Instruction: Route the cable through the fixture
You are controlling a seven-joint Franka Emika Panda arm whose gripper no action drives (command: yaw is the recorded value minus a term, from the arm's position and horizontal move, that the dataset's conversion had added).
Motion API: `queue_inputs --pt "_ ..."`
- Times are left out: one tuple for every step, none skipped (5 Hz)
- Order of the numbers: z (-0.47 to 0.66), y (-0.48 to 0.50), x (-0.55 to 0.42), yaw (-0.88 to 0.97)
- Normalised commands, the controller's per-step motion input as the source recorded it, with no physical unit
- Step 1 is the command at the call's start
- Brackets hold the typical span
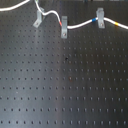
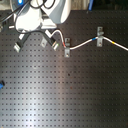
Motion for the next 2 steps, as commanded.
queue_inputs --pt "0.38 0.15 0.004 0.47" --pt "0.27 0.192 -0.071 0.4"
